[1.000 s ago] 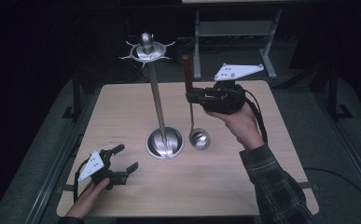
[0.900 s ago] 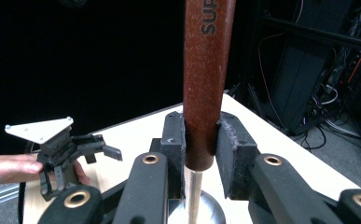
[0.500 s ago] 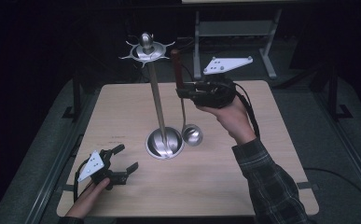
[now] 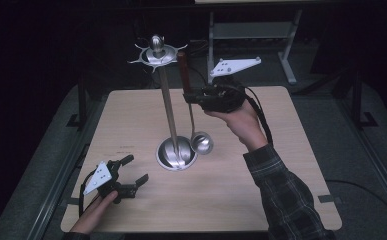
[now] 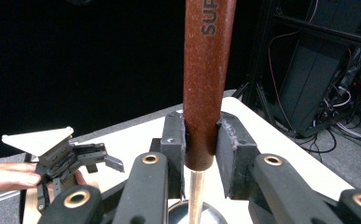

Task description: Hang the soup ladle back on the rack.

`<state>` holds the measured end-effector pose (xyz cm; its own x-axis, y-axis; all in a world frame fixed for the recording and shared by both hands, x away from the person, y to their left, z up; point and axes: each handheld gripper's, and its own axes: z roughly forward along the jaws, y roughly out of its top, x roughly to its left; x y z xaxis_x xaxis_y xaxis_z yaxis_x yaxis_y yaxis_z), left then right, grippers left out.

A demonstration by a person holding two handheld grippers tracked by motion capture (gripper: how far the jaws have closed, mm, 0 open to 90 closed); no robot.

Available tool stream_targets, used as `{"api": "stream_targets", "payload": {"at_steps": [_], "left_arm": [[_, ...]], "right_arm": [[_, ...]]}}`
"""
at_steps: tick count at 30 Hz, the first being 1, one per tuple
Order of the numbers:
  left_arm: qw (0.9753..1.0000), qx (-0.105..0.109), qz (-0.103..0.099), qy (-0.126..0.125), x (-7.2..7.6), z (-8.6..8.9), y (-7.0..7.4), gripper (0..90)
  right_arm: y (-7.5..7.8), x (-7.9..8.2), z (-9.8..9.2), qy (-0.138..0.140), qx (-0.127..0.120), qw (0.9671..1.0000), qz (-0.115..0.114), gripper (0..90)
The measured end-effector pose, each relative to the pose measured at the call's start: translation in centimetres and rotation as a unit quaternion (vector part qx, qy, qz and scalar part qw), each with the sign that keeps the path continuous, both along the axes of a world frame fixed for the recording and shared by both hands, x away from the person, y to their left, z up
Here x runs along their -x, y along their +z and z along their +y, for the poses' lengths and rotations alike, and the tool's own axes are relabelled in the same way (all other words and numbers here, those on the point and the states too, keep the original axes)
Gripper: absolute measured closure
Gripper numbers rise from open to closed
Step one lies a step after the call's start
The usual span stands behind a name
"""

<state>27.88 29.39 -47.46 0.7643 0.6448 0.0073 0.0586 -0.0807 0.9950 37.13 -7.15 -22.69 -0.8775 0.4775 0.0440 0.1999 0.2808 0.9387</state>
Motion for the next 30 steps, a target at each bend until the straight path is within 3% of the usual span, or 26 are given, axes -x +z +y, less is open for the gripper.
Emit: {"api": "stream_targets", "payload": {"at_steps": [7,15,30], "left_arm": [[1.0,-0.001,0.001,-0.001,0.0,0.0,0.0,9.7],[1.0,-0.001,0.001,0.0,0.0,0.0,0.0,9.7],[1.0,0.001,0.001,0.001,0.0,0.0,0.0,9.7]], "right_arm": [[-0.3,-0.6,0.5,-0.002,0.007,1.0,0.005,73.5],[-0.7,-0.7,0.4,0.004,-0.005,1.0,0.007,70.2],[-2.8,0.0,-2.9,-0.025,0.001,0.9995,0.02,58.4]]}}
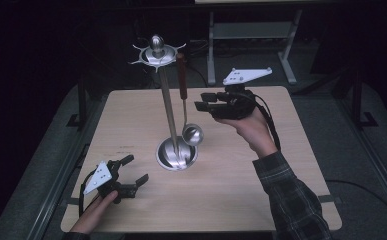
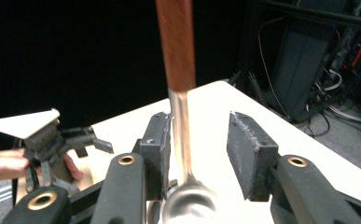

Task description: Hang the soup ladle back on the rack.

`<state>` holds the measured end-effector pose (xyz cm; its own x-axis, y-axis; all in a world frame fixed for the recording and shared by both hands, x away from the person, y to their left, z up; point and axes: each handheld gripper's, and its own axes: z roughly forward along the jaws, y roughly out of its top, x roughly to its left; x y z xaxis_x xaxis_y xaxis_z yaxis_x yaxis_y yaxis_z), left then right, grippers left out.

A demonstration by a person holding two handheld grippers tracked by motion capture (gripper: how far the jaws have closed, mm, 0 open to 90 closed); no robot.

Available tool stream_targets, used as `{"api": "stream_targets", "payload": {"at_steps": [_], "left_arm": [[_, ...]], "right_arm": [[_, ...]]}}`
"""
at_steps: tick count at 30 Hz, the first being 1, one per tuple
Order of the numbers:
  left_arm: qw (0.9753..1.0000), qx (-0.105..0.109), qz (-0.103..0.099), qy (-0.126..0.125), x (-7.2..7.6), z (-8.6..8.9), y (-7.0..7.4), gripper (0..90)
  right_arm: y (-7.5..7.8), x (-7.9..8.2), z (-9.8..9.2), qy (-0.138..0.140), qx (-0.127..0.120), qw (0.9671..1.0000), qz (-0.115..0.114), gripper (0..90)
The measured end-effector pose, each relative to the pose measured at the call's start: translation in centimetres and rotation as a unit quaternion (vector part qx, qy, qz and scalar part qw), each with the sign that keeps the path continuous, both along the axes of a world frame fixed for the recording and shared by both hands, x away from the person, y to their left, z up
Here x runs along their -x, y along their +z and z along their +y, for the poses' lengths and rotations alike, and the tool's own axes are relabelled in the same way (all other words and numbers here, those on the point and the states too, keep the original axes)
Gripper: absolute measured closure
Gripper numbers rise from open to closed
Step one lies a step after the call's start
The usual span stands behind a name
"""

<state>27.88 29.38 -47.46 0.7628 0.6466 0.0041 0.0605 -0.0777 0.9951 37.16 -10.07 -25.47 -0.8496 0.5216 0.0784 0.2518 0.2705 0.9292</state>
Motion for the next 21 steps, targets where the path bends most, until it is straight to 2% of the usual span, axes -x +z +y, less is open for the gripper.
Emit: {"api": "stream_targets", "payload": {"at_steps": [14,21], "left_arm": [[1.0,0.0,0.0,0.001,0.0,0.0,0.0,9.7],[1.0,0.001,0.0,0.002,0.0,0.0,0.0,9.7]], "right_arm": [[-3.0,1.4,-3.7,-0.045,0.019,0.9987,0.012,46.9],[-4.9,2.2,-5.2,-0.068,0.023,0.9972,0.02,37.1]]}}
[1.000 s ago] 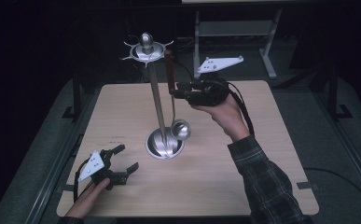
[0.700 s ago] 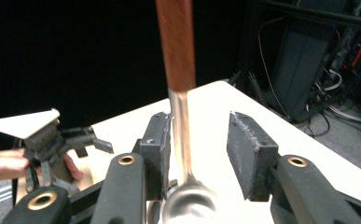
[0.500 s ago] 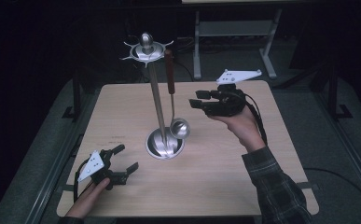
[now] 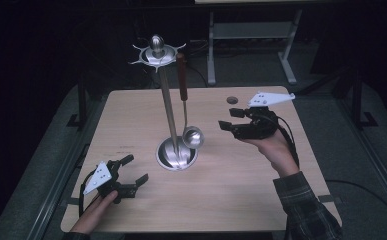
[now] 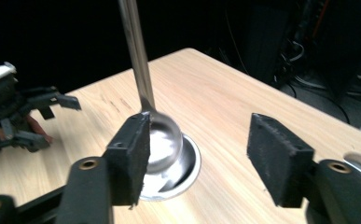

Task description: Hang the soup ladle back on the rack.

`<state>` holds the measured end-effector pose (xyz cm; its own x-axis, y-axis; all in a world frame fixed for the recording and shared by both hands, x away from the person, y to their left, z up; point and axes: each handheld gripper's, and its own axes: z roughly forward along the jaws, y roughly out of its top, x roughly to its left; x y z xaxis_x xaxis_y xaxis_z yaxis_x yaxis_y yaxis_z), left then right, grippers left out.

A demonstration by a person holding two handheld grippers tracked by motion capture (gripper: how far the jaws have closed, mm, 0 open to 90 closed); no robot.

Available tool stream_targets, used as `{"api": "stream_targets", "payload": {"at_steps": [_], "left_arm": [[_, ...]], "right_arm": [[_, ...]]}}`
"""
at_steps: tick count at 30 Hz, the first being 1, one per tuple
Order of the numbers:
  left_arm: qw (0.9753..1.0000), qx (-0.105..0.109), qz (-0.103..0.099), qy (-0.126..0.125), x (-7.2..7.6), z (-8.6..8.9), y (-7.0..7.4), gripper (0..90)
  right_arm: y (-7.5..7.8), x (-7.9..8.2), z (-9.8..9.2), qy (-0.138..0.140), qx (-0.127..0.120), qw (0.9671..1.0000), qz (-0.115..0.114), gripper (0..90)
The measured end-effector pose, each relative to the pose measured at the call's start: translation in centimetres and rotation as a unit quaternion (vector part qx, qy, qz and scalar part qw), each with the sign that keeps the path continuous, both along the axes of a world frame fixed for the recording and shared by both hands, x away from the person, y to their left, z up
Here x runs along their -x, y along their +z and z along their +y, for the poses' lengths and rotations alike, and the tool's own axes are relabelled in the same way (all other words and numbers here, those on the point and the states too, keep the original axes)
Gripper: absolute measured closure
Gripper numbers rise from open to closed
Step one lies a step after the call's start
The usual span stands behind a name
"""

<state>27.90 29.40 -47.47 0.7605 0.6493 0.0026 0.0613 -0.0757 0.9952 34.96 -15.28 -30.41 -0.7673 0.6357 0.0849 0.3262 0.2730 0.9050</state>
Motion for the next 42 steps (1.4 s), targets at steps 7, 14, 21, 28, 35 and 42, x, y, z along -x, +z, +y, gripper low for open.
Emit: {"api": "stream_targets", "payload": {"at_steps": [7,14,21,28,35,42], "left_arm": [[1.0,0.001,0.0,0.001,0.0,0.0,0.0,9.7],[1.0,-0.002,0.001,0.001,0.0,0.1,0.0,9.7],[1.0,-0.002,0.004,0.002,0.1,0.1,0.0,9.7],[1.0,-0.002,0.003,0.001,0.1,0.1,0.0,9.7],[1.0,-0.002,0.003,0.001,0.1,0.1,0.0,9.7],[1.0,-0.002,0.002,0.0,0.1,0.1,0.0,9.7]], "right_arm": [[-2.5,0.7,-1.7,-0.023,0.002,0.9996,0.015,28.0],[-4.6,1.7,-3.2,-0.055,0.013,0.9983,0.014,19.9],[-7.1,2.8,-4.2,-0.074,0.021,0.997,0.014,13.5],[-9.6,3.8,-5.3,-0.088,0.036,0.9953,0.02,13.4],[-12.2,4.7,-6.5,-0.097,0.038,0.9938,0.039,13.2],[-14.0,5.8,-7.2,-0.11,0.054,0.9916,0.042,12.5]]}}
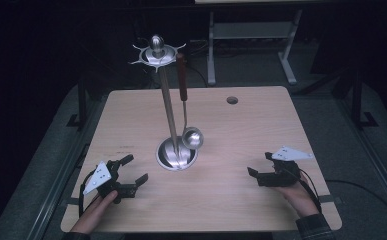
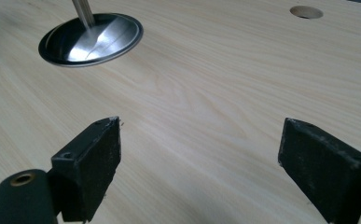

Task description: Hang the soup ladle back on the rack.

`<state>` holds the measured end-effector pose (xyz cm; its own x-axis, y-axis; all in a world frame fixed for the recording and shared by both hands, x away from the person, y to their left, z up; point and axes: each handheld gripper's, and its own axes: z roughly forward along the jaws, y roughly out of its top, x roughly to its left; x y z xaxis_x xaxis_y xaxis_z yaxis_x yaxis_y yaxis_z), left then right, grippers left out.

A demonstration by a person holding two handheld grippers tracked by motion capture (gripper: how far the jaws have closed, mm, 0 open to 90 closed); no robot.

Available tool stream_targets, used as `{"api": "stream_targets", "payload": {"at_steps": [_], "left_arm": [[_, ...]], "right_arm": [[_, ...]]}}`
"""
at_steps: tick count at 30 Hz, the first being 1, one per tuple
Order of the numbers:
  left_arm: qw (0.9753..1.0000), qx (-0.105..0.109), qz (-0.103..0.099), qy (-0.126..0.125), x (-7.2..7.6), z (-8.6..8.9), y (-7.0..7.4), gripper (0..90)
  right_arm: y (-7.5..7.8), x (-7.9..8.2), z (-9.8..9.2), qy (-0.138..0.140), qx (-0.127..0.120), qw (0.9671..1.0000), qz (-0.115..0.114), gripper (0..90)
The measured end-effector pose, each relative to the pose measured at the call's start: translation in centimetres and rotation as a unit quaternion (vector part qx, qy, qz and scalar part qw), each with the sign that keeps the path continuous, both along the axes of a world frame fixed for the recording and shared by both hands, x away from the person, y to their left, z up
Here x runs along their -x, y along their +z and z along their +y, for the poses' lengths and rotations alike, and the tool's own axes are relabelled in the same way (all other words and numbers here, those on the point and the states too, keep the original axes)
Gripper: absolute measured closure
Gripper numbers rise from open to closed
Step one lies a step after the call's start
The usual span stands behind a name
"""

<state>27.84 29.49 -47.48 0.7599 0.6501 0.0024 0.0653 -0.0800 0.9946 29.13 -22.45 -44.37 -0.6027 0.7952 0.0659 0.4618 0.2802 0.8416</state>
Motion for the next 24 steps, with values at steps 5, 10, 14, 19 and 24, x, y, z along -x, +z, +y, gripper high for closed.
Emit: {"api": "stream_targets", "payload": {"at_steps": [5,10,14,19,24], "left_arm": [[1.0,0.0,-0.001,0.0,0.0,0.0,0.0,9.7],[1.0,0.0,-0.001,0.0,0.0,0.0,0.0,9.7],[1.0,-0.001,-0.001,0.0,0.0,0.0,0.0,9.7],[1.0,0.0,-0.001,0.001,0.0,0.0,0.0,9.7],[1.0,0.001,0.0,0.0,0.0,0.0,0.0,9.7]], "right_arm": [[-0.8,0.8,-0.7,-0.01,0.0,1.0,0.001,12.4],[-1.9,1.4,-1.5,-0.021,0.008,0.9997,0.012,12.0],[-2.8,1.8,-2.1,-0.032,0.024,0.999,0.02,11.1],[-3.4,2.1,-2.6,-0.041,0.028,0.9984,0.025,10.7],[-3.5,1.9,-2.8,-0.044,0.027,0.9985,0.021,10.4]]}}
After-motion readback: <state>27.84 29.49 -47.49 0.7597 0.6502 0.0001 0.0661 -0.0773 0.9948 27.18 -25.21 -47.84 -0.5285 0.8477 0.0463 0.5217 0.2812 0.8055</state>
